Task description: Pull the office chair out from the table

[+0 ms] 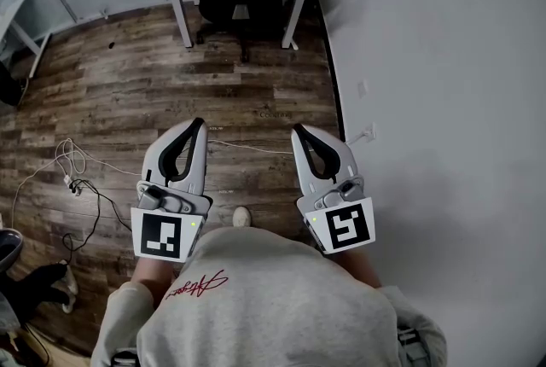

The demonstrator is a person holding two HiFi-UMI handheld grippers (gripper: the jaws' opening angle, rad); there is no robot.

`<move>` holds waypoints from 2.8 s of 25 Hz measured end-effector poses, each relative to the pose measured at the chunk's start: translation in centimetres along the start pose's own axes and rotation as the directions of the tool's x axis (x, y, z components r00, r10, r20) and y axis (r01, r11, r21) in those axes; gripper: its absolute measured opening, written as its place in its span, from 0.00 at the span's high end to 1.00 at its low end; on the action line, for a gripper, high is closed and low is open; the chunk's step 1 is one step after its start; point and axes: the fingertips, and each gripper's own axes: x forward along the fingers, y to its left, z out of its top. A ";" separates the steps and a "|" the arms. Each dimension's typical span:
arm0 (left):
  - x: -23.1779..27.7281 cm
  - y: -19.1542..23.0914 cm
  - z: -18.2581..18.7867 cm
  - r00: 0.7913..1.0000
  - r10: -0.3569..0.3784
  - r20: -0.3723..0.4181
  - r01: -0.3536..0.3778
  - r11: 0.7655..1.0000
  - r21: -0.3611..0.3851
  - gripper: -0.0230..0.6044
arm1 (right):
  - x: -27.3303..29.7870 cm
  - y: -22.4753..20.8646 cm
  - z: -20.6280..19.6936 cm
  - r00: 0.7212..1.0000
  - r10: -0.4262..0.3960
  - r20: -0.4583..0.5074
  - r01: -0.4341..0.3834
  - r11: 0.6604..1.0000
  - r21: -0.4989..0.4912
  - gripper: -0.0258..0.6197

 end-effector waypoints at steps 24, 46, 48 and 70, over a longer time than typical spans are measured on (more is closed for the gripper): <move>3.1 1.9 -1.2 1.000 -0.008 -0.013 0.008 1.000 -0.009 0.97 | 3.7 -0.8 -1.2 1.000 0.024 -0.005 -0.024 1.000 0.009 0.96; 2.8 3.0 -2.1 1.000 -0.010 -0.023 0.009 1.000 -0.013 0.97 | 3.3 -1.5 -2.0 0.998 -0.020 -0.052 0.020 1.000 -0.013 0.96; 3.3 3.4 -2.1 1.000 -0.002 -0.017 0.002 1.000 -0.015 0.97 | 4.0 -1.8 -2.0 0.999 -0.021 -0.041 0.021 1.000 -0.014 0.96; 11.6 8.7 -2.8 0.999 0.052 -0.011 -0.052 0.998 0.019 0.97 | 13.6 -7.7 -2.1 0.999 0.021 0.026 -0.021 1.000 -0.018 0.96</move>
